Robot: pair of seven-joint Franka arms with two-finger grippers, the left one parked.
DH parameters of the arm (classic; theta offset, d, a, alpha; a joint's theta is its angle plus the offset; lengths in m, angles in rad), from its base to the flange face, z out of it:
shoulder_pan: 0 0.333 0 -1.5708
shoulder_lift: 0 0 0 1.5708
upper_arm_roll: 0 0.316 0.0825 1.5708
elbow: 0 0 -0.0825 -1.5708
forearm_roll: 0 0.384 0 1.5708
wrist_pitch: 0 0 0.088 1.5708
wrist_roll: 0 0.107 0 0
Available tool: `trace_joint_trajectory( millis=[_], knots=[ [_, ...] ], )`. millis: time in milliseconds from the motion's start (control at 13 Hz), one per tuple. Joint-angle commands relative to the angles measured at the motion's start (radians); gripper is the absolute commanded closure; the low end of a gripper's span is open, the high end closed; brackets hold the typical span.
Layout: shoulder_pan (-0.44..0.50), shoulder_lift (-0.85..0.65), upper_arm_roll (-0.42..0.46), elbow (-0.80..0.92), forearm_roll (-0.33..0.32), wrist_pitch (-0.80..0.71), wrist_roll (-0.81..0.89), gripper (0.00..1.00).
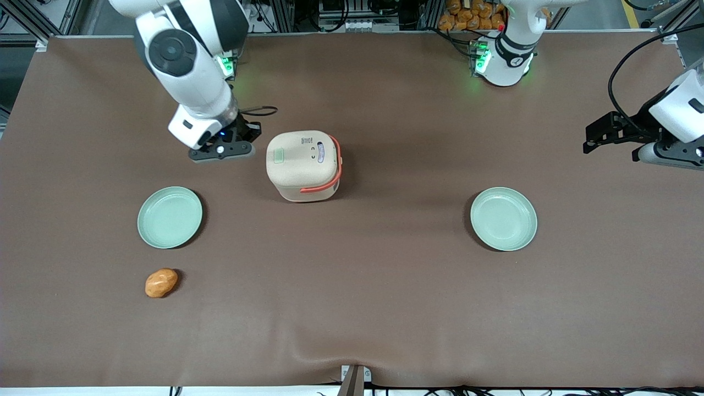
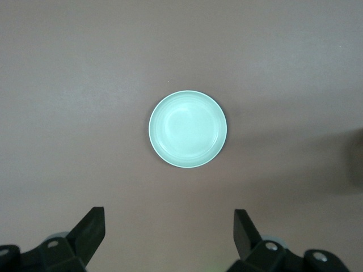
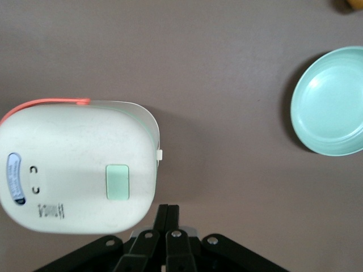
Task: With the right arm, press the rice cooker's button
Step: 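Lower the closed right gripper onto the rice cooker's green button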
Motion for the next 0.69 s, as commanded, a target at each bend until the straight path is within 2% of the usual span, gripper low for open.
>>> trace_joint_trajectory(
  millis=[0, 615],
  knots=[
    [0.015, 0.001, 0.043, -0.067, -0.011, 0.083, 0.088, 1.00],
    [0.046, 0.078, 0.048, -0.081, -0.012, 0.209, 0.163, 1.00]
  ],
)
